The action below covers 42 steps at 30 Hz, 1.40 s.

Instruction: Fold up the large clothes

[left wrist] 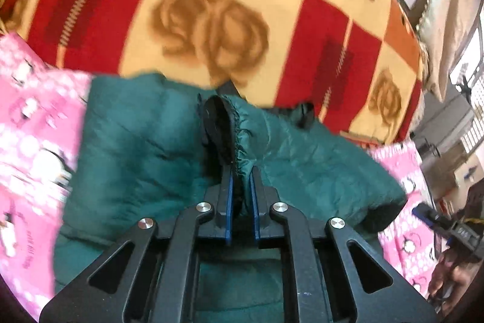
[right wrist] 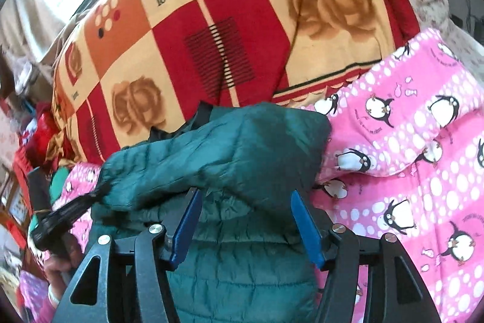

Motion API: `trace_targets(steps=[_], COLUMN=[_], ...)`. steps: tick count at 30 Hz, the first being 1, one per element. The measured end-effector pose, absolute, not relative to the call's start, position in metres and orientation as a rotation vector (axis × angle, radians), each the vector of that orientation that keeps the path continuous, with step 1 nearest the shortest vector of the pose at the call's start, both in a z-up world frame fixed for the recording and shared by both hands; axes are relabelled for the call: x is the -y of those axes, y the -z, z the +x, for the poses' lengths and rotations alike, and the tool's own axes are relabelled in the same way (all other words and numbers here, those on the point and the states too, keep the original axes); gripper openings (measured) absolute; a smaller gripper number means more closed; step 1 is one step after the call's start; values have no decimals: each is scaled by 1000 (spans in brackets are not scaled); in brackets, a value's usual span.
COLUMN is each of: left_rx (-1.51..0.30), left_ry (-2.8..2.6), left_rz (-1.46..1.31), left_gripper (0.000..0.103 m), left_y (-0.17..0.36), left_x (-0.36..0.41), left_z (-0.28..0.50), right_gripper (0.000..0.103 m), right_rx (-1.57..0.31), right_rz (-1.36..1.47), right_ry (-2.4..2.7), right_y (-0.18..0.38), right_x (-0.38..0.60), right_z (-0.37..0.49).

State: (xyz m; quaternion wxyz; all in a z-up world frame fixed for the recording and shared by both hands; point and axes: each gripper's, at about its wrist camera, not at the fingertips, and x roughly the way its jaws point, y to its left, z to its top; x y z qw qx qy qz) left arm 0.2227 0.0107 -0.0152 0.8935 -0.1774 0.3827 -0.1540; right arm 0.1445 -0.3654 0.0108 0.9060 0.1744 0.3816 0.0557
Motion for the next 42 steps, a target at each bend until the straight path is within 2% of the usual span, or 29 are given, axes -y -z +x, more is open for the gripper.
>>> trace_targets(steps=[8, 14, 16, 18, 20, 25, 26, 27, 28, 30, 35, 42], left_rx=[-782, -803, -821, -842, -861, -855, -847, -843, -832, -796, -713, -770], left_ry=[124, 41, 28, 17, 6, 16, 28, 34, 47, 48, 58, 48], left_rz=[-367, -295, -273, -256, -249, -290, -314, -327, -344, -361, -338, -292], left_gripper=[8, 8, 8, 8, 8, 10, 14, 26, 45, 62, 62, 63], left_y=[15, 19, 23, 28, 34, 36, 34, 32, 29, 23, 8, 24], left_x=[-64, -71, -70, -68, -68, -71, -74, -75, -77, -78, -74, -67], left_z=[235, 232, 232, 235, 238, 239, 237, 237, 235, 232, 223, 235], right_gripper=[59, 59, 69, 82, 85, 85, 85, 85, 85, 85, 85, 85], right_rx=[-854, -916, -937, -934, -923, -929, -918, -893, -873, -838, -823, -864], right_rz=[322, 208, 168, 138, 108, 81, 75, 70, 66, 50, 40, 12], right_ry=[-161, -187, -200, -214, -208, -174, -167, -169, -176, -191, -242, -288], right_y=[16, 48, 60, 71, 75, 63, 58, 50, 44, 30, 19, 37], right_x=[323, 283, 275, 269, 264, 264, 262, 261, 258, 251, 224, 182], right_z=[194, 234, 242, 248, 249, 244, 241, 236, 232, 226, 233, 266])
